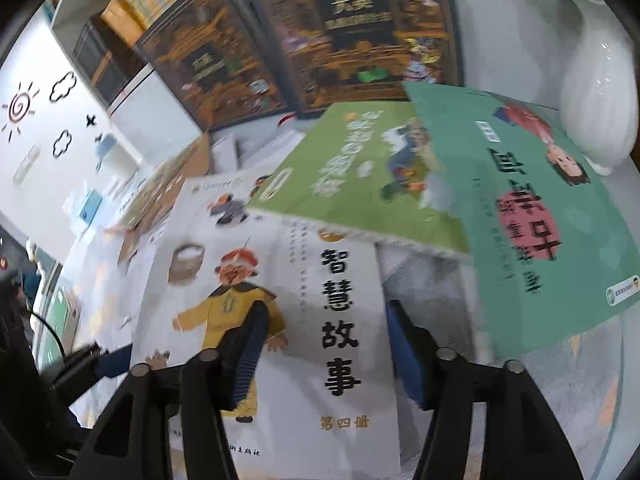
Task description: Organize books
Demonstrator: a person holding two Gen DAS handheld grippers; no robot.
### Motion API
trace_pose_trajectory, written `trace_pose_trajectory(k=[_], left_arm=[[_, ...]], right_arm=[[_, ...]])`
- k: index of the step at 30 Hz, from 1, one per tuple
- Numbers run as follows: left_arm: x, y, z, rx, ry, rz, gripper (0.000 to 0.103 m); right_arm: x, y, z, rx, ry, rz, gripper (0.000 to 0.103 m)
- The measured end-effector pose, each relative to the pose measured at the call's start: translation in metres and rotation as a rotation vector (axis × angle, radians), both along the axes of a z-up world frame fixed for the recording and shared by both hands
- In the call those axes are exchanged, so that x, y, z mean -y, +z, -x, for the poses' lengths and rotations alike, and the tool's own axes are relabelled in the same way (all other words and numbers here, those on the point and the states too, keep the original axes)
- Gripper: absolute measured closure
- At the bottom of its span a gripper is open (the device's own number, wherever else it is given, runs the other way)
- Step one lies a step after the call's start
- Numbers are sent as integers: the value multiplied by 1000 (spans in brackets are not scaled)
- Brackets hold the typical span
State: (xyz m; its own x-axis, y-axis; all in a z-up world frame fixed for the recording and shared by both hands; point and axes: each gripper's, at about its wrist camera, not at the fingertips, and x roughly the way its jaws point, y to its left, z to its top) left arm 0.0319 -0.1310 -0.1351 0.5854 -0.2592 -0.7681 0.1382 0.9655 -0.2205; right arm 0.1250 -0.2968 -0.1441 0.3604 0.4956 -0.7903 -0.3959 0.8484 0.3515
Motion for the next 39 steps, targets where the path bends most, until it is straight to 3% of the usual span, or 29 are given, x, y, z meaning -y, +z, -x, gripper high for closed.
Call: trace_pose_trajectory(k=[1,8,14,18,22,25,27,30,33,39], left_arm=[[0,1,0,-11,-6,-13,51],[-27,-1,3,-67,-1,87,50],[-45,-2,33,-101,-36,140,50],[-56,1,55,-110,-58,82,50],[-77,7,55,-118,63,-57,48],[-92,3,42,-117,97,14,48],[-87,-7,36,-157,82,3,48],[-62,-15,42,-160,-28,-19,45],[-45,-13,54,-141,-85,-113,44],[-54,-8,70,-168,-107,-66,46]], right_arm=[[-2,0,3,-5,6,-10,33],[-24,5,47,14,44,27,32],[-26,6,91,-37,51,4,31],[-36,10,123,-34,91,53,31],[-34,9,124,-19,56,67,32],[-28,9,113,-52,-23,-1,32],[-32,9,109,-67,-41,-32,29],[-43,11,114,-68,-42,14,28],[-48,13,122,-83,-19,26,28],[-46,13,138,-133,-20,-19,28]])
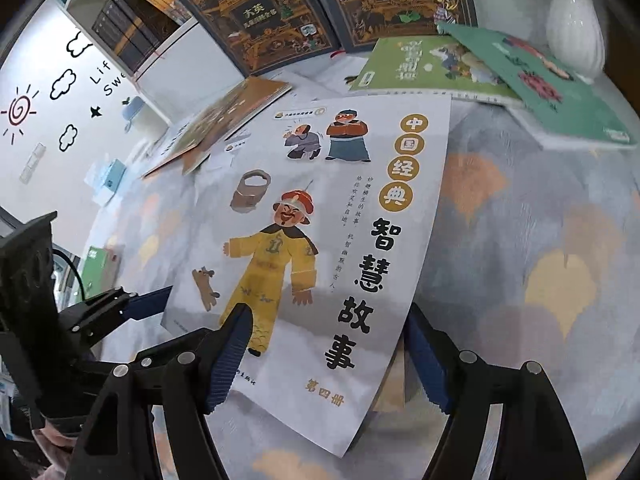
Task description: Organize books
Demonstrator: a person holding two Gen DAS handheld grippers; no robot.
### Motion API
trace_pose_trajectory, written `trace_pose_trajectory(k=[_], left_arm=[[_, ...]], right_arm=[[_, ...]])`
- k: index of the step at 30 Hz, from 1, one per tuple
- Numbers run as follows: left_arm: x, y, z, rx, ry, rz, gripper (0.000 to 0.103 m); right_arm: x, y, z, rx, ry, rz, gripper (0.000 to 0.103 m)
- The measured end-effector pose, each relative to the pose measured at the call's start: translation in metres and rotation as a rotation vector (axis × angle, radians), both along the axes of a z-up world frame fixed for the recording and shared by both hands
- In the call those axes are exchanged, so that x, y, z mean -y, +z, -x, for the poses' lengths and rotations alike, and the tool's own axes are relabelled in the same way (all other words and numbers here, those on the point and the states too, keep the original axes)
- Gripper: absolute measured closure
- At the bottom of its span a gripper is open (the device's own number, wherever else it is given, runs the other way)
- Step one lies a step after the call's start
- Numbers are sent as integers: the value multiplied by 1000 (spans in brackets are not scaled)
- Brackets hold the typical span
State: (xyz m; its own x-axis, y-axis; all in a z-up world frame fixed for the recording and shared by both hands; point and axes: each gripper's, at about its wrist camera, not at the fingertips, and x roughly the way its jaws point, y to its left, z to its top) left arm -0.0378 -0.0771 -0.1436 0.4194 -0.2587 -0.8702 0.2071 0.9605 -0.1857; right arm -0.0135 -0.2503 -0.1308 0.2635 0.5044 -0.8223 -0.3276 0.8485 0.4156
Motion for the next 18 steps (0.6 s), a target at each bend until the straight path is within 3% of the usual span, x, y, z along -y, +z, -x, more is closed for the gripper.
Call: trace_pose_trajectory(k=[7,12,18], left_arm=[[-14,11,74,9,-10,16,46],[-27,8,138,9,1,44,46],[-53,-1,194,-14,17,153,45]], right_arm=[[-26,4,68,-8,108,36,28],[-25,2,73,-30,174,40,28],[-18,-3,84,-40,251,-19,27]])
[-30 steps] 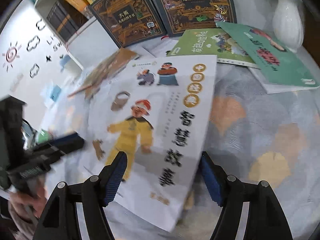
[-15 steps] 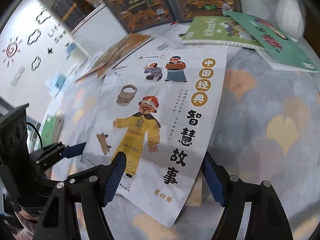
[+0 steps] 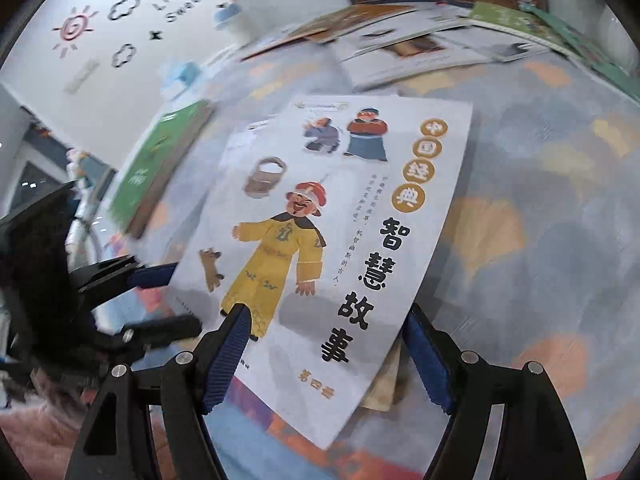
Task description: Organize books
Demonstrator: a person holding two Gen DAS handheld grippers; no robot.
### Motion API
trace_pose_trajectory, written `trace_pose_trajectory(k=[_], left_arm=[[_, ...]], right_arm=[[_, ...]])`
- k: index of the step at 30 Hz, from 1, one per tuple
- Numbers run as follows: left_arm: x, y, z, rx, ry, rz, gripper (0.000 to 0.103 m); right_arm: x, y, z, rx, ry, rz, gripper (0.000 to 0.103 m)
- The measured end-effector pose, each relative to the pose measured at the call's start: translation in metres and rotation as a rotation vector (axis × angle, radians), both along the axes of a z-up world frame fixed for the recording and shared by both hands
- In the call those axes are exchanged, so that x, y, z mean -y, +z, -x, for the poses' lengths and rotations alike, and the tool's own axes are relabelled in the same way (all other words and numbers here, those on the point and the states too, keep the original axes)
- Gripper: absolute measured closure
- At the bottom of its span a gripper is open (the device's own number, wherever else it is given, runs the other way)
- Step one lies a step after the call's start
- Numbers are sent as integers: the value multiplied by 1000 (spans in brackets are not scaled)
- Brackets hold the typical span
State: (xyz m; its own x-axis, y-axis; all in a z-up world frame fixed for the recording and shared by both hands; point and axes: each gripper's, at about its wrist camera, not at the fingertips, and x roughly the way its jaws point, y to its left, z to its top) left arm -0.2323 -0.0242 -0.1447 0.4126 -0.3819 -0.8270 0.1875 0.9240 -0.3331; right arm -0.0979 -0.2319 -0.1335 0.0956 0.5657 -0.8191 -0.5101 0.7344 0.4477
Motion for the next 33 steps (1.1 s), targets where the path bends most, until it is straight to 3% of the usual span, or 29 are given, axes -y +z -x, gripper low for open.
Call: trace_pose_trajectory(k=[6,10,13,16,17,22,26,30,33], left_arm=[[-20,-7,-19,-8,36,76,45],[-24,-12,-40,2,48,132,46],[-32,-13,-49,8,85,139,59],[-35,-15,-57,26,117,134,65],[-34,-15,-60,30,119,125,65],[-28,-7,-61,-21,147,46,65],[-8,3,-45,-20,105,-142,57],[-6,0,-27,-49,53,-83,56],[-5,5,-19,-44,58,-86,56]], right_arm=[[31,-14,11,-11,-27,-174,32],[36,-22,-1,-28,-47,-265,45],[28,-24,-16,-15,-59,-299,50],[18,-20,-23,71,-75,-231,70],[11,-18,-24,120,-82,-194,72],[2,-8,-21,214,-97,-105,70],[0,-2,-12,228,-94,-66,69],[4,-2,-3,196,-115,-61,69],[5,2,7,203,-114,-38,69]])
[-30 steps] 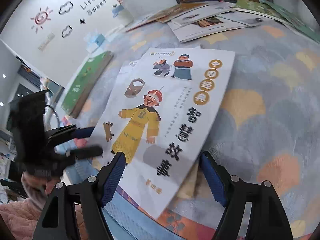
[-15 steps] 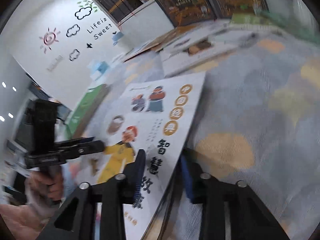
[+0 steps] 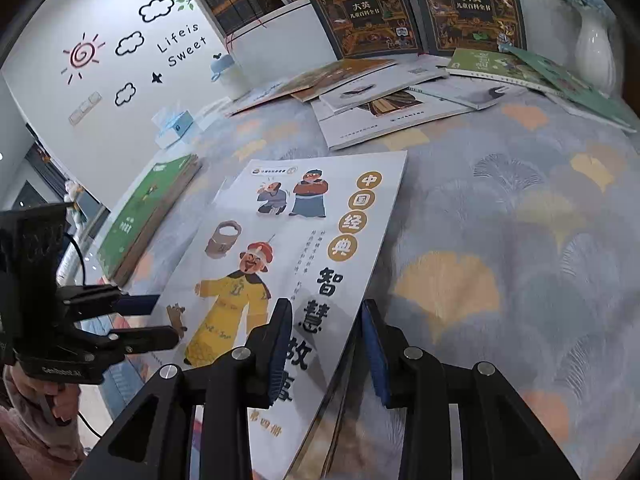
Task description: Organize books
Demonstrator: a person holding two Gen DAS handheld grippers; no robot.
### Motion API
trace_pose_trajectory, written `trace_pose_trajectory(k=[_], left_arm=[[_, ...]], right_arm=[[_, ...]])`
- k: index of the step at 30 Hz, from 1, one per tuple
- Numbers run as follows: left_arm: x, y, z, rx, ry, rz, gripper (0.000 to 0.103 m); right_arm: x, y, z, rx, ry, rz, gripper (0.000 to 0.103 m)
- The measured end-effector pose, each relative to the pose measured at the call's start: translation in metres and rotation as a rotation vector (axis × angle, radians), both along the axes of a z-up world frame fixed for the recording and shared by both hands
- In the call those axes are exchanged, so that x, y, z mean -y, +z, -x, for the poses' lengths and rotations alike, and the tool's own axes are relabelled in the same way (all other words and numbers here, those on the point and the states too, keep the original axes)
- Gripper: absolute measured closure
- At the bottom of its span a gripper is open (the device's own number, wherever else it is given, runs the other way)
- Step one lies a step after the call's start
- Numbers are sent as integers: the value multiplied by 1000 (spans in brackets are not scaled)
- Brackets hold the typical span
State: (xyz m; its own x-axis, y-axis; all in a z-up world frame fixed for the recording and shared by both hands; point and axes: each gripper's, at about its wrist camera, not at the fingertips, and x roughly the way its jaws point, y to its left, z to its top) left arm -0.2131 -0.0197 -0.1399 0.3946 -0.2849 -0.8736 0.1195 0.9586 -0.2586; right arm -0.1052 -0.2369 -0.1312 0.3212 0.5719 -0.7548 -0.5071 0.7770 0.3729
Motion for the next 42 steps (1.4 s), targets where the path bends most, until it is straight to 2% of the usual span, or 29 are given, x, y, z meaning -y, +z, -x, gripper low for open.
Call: trace_pose_trajectory(k=[4,7,11,13,14,15,17,18,19,21,23,24,25,28,31,34,38,42], left_arm=[[10,17,7,48,-28,-26,55],[21,20,7,60,-50,-34,55],[35,8,-1,17,-91,49,55],[40,-1,-8,2,-122,93,56],[40,-1,-11,24,-132,108,55],[40,-1,-15,37,-133,114,55],[34,-3,-25,46,-133,156,55],[30,-5,-33,51,-139,191,57],[27,-8,-40,56,-139,220,57],[21,-12,-53,44,-119,276,68],[12,-17,-67,23,-89,335,71],[12,-18,-68,25,-81,328,80],[14,-19,-70,30,-69,302,83],[22,-12,-67,36,-58,244,83],[27,-7,-65,27,-52,179,83],[32,-2,-64,34,-55,97,83],[27,3,-58,48,-40,79,83],[20,13,-52,76,-35,55,83]], right_arm=[[0,7,12,11,5,30,66],[8,10,19,20,-12,41,66],[36,11,24,-1,-62,24,65],[59,4,23,-66,-62,2,65],[69,-4,21,-118,-56,-12,65],[82,-16,18,-190,-37,-67,65],[108,-31,8,-284,-16,-251,68],[118,-40,0,-344,-27,-334,72],[123,-46,-6,-382,-30,-382,82],[121,-52,-17,-383,-25,-376,92],[118,-53,-22,-382,-31,-393,92],[115,-50,-21,-357,-33,-379,92],[111,-48,-19,-330,-38,-361,92],[100,-36,-11,-257,-75,-291,87],[89,-19,-6,-186,-82,-201,87],[82,-5,-1,-168,-46,-206,87],[70,7,3,-126,-24,-160,87],[60,14,5,-125,-6,-166,87]])
